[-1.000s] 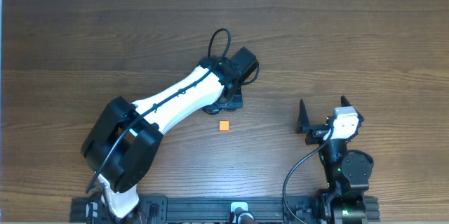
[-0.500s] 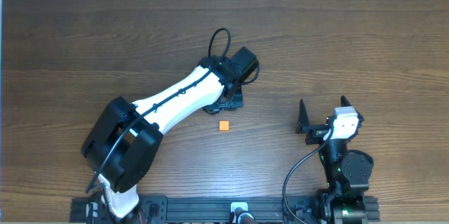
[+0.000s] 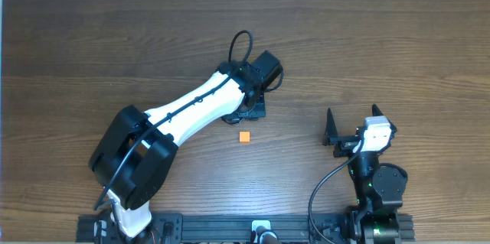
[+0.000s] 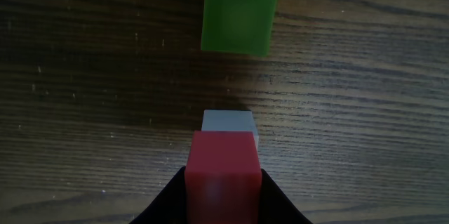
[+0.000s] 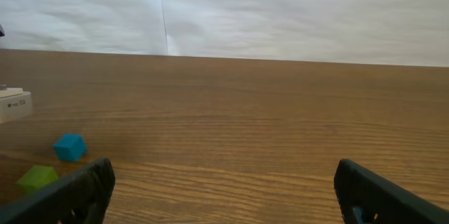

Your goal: Stack Cubes

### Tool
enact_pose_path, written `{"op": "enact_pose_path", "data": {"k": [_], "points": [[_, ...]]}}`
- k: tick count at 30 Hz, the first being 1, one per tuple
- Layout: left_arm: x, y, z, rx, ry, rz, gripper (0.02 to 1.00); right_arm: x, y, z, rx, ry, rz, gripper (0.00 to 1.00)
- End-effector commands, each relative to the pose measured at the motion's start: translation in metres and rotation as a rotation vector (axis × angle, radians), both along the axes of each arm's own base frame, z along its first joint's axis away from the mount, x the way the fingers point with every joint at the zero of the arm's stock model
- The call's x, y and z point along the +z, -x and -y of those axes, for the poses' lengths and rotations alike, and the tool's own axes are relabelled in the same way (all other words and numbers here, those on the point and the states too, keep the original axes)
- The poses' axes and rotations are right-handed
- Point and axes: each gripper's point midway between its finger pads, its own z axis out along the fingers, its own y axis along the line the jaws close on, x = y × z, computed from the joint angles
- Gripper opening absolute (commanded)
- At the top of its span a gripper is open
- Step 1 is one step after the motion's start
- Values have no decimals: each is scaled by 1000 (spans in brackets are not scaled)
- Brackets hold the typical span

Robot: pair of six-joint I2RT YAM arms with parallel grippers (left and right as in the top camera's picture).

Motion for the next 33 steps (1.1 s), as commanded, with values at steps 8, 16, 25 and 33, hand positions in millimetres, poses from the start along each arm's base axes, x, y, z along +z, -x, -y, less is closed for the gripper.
{"op": "enact_pose_path", "data": {"k": [8,16,25,33], "points": [[-3,-2,3,-12,7,-11,40,-1,0,-1,5,1,0,991],[3,-4,5,-12,9,-8,40,-1,0,-1,5,1,0,993],[4,-5,6,-12,12,-5,42,-1,0,-1,5,1,0,991],[1,-3,7,-17,5,-12,42,-1,0,-1,5,1,0,991]]}}
